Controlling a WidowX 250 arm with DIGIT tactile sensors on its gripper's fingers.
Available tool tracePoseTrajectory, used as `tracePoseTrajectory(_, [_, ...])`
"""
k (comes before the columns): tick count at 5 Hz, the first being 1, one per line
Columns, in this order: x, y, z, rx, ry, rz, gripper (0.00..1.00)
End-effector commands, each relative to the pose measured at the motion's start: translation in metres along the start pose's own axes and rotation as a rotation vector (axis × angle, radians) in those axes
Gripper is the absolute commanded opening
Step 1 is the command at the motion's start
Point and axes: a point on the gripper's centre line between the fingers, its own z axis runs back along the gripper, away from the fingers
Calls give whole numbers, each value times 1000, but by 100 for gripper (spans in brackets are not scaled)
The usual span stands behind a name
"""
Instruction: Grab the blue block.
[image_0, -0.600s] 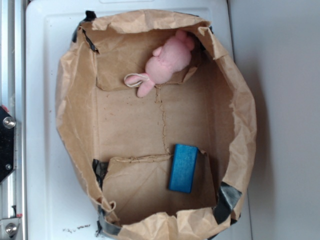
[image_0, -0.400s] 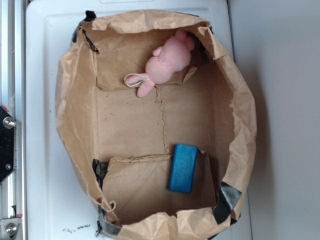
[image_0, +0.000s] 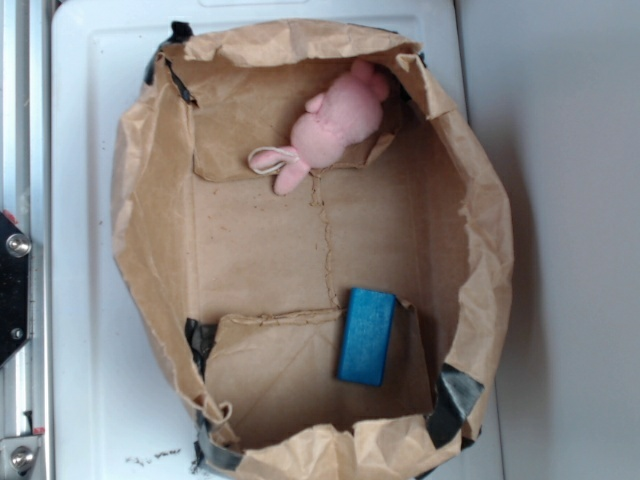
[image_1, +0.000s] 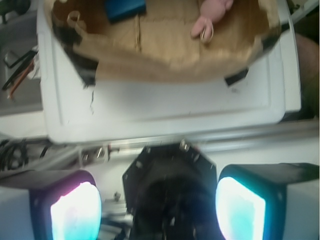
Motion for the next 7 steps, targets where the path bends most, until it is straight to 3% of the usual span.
tracePoseTrajectory(1, [58,1,-10,10,-70,-15,100])
tracePoseTrajectory(2, [89,3,-27,11,-91,-27,100])
tracePoseTrajectory(5, [120,13,-66,-4,-139,-23,100])
tracePoseTrajectory(6, [122,9,-71,-50,-134,117,100])
tracePoseTrajectory(7, [122,6,-76,-100,-83,383,100])
